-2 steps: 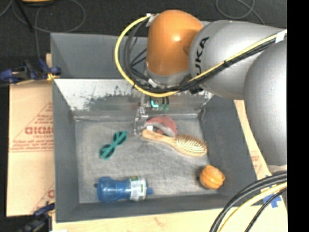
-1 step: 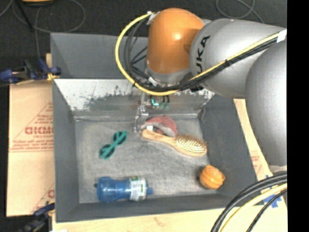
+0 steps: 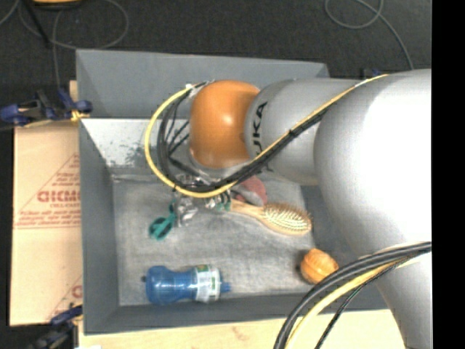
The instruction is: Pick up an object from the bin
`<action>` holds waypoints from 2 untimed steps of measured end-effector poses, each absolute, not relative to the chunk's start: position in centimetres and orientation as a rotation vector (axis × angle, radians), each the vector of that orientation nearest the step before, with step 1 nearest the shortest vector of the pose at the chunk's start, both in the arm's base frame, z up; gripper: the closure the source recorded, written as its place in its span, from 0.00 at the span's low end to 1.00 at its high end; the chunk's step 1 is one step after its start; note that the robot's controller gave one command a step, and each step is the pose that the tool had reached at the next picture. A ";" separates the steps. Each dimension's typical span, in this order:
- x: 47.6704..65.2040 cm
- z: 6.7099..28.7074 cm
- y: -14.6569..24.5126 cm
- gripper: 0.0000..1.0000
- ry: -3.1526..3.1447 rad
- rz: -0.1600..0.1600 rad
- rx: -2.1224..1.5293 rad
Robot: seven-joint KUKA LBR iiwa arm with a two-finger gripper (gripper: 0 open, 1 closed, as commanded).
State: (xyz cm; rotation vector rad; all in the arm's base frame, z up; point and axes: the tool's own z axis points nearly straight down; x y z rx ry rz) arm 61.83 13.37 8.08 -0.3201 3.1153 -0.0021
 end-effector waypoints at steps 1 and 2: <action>61.8 8.1 13.4 1.00 3.115 -0.001 -0.319; 58.2 18.2 10.6 1.00 3.134 0.004 -0.163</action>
Offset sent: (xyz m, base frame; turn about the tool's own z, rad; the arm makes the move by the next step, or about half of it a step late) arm -0.0369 -0.0284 0.1006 0.1021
